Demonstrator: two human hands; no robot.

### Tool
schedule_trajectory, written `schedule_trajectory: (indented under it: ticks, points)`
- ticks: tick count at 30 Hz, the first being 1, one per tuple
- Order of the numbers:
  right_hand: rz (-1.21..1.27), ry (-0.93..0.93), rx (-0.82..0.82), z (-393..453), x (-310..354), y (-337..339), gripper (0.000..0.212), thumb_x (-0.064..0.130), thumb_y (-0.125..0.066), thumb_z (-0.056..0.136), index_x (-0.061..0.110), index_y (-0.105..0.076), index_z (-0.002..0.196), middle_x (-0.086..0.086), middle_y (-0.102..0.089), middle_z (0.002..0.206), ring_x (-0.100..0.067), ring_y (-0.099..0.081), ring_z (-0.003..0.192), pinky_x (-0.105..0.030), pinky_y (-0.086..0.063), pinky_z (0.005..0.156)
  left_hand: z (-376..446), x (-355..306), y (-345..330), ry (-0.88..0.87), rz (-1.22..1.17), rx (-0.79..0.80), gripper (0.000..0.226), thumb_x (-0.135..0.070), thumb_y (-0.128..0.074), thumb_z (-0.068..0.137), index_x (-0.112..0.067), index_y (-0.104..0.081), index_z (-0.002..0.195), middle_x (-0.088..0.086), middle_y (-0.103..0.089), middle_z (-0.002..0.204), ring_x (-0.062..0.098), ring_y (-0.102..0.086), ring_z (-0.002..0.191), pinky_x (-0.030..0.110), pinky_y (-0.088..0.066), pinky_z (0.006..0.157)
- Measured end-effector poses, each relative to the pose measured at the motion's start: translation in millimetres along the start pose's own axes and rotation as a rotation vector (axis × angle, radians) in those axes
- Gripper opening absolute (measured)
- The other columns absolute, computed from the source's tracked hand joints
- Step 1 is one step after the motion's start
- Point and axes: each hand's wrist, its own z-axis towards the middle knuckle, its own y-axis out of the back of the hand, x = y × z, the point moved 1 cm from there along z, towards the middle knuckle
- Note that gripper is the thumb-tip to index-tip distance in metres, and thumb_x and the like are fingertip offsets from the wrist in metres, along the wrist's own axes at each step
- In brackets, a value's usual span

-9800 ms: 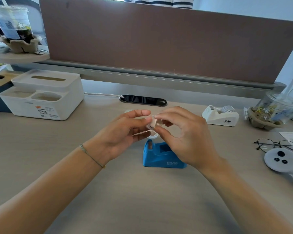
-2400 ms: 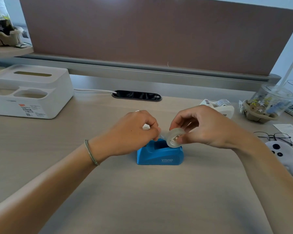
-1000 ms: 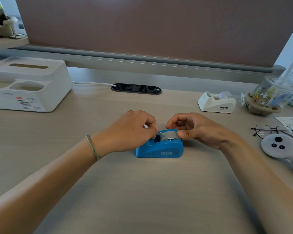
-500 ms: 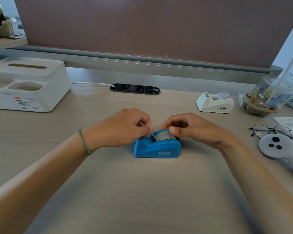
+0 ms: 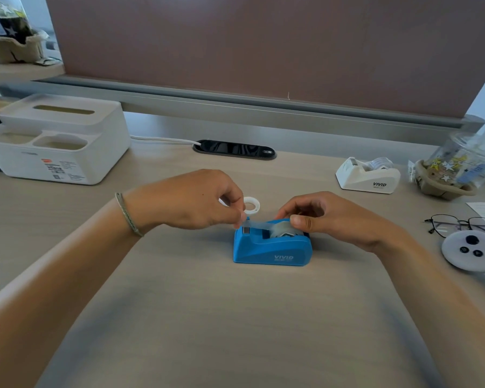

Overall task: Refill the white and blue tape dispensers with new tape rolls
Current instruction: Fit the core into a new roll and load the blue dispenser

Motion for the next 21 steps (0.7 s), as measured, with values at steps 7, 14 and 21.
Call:
schedule_trajectory:
  ticks: [7, 14, 21]
  points:
    - [-0.009, 0.008, 0.012, -0.9, 1.2, 0.6, 0.045, 0.055, -0.069, 0.077, 0.025, -0.076, 0.110, 0.000, -0.075, 0.108, -0.011, -0.065, 0.095, -0.026, -0.052, 0.091, 0.3, 5.2, 2.3, 0.069, 0.039, 0.022, 0.013, -0.034, -0.069, 0.087, -0.025, -0.078, 0.084, -0.012, -0.074, 0.110, 0.009, -0.063, 0.100, 0.031, -0.051, 0.091]
    - [-0.048, 0.005, 0.021, -1.6, 3.2, 0.8, 0.038, 0.048, -0.068, 0.083, 0.025, -0.075, 0.112, 0.000, -0.075, 0.109, -0.004, -0.064, 0.095, -0.019, -0.053, 0.088, 4.2, 5.1, -7.0, 0.084, 0.085, 0.005, 0.015, -0.037, -0.067, 0.089, -0.026, -0.077, 0.088, -0.010, -0.070, 0.112, 0.011, -0.060, 0.100, 0.027, -0.044, 0.081]
    - [-0.071, 0.005, 0.016, -1.0, 2.0, 1.5, 0.039, 0.048, -0.068, 0.083, 0.024, -0.075, 0.113, -0.003, -0.075, 0.112, -0.008, -0.065, 0.098, -0.025, -0.052, 0.091, 7.6, 4.3, -15.6, 0.070, 0.103, -0.053, 0.013, -0.039, -0.069, 0.085, -0.028, -0.074, 0.083, -0.007, -0.065, 0.118, 0.017, -0.058, 0.105, 0.033, -0.048, 0.088]
